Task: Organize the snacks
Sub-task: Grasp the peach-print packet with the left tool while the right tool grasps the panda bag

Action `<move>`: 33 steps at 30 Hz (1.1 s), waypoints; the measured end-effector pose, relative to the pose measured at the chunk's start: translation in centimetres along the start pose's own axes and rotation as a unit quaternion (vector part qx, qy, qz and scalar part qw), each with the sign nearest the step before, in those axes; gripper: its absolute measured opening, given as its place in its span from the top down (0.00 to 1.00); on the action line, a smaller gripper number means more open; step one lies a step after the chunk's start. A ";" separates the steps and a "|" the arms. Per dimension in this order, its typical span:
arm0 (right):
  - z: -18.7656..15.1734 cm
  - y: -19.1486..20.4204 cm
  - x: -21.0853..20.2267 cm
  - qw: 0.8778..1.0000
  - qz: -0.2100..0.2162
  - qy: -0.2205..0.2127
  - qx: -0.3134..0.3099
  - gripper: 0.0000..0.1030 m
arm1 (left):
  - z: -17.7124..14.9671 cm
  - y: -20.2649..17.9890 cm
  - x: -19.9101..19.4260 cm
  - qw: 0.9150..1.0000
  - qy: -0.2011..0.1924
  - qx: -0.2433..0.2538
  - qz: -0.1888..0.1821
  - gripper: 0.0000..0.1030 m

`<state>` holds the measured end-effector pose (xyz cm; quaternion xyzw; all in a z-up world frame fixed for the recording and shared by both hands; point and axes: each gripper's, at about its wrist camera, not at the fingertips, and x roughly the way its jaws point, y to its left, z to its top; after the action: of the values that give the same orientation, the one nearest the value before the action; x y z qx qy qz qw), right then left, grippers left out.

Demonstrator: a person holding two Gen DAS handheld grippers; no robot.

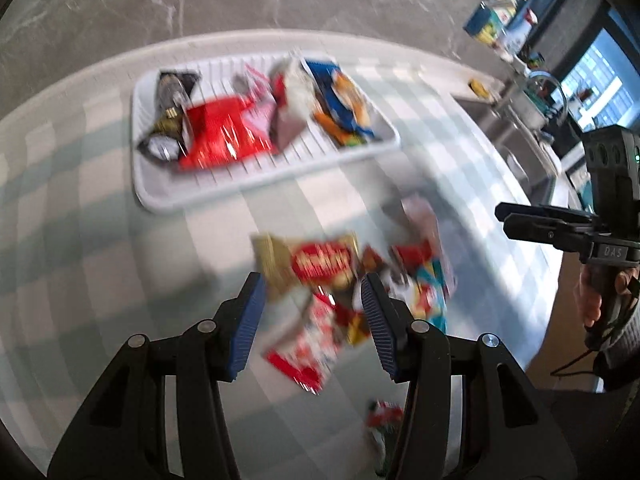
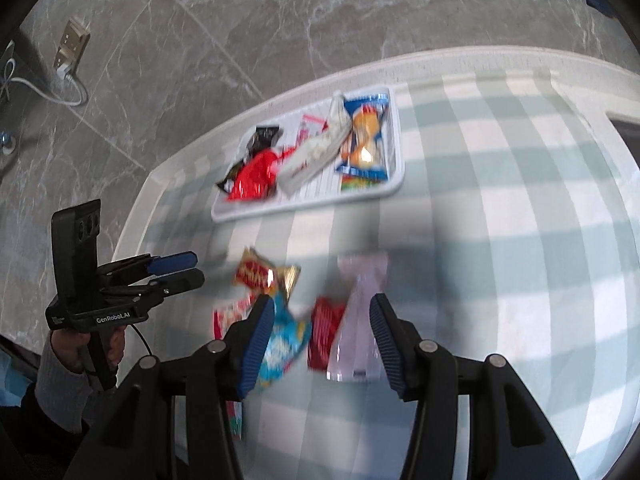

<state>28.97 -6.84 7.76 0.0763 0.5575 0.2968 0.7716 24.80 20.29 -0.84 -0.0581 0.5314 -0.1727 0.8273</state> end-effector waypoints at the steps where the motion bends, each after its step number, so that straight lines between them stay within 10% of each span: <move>1: -0.8 0.0 0.0 1.000 0.000 0.004 -0.003 0.49 | -0.9 -0.4 0.3 1.000 0.007 0.005 0.003 0.53; 11: -4.2 3.2 0.3 0.993 -0.033 0.021 -0.113 0.49 | -4.3 -1.1 1.7 0.999 0.028 0.015 0.008 0.53; 25: -5.4 11.9 7.5 0.894 -0.118 0.053 -0.429 0.48 | -4.9 -0.3 1.0 1.000 0.024 0.015 0.013 0.53; 33: -5.5 11.4 9.9 0.884 -0.122 0.078 -0.444 0.70 | -4.9 -0.4 1.7 0.999 0.031 0.035 0.015 0.53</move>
<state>21.73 6.58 2.78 -0.3663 0.4305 0.4219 0.7088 21.00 19.75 -4.30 -0.0162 0.5514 -0.1807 0.8143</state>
